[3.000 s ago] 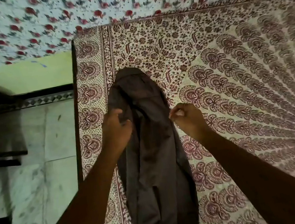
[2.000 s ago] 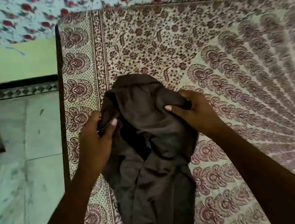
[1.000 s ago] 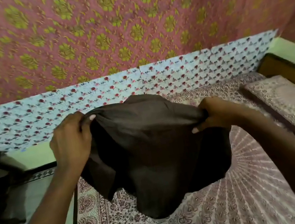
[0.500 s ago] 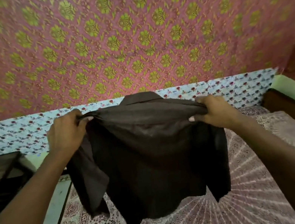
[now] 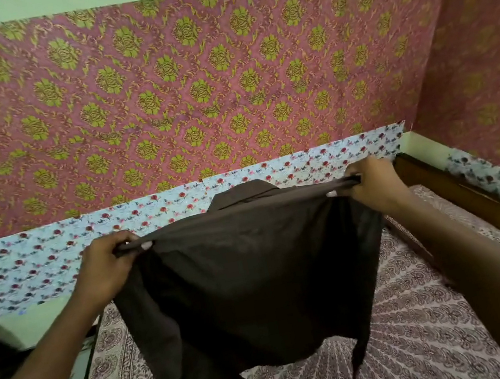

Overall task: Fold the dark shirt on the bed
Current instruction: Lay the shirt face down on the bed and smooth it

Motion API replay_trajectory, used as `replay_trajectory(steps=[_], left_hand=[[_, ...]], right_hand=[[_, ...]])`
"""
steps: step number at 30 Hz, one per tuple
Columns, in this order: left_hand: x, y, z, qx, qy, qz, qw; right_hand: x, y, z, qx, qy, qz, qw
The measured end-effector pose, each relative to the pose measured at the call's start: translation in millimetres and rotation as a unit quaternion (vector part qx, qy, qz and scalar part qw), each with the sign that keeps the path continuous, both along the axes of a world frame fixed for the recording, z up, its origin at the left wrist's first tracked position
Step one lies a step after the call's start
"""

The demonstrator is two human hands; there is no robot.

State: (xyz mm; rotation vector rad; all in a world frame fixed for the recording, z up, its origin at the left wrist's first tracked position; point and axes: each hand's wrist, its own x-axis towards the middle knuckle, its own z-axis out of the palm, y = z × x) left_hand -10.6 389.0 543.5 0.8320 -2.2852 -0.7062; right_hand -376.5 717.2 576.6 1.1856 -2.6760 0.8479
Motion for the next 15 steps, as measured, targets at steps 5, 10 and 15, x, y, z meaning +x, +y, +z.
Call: replay_trajectory(steps=[5,10,15], left_hand=[[5,57,-8,0.105,0.003,-0.040,0.994],[22,133,-3,0.190,-0.049,-0.089,0.977],[30,186,16,0.219,0.038,-0.045,0.974]], right_hand=[[17,37,-9,0.049,0.009,0.044,0.998],[37,100,-30,0.081,-0.023,0.105,0.991],[33,161,-25,0.025,-0.052,0.113,0.992]])
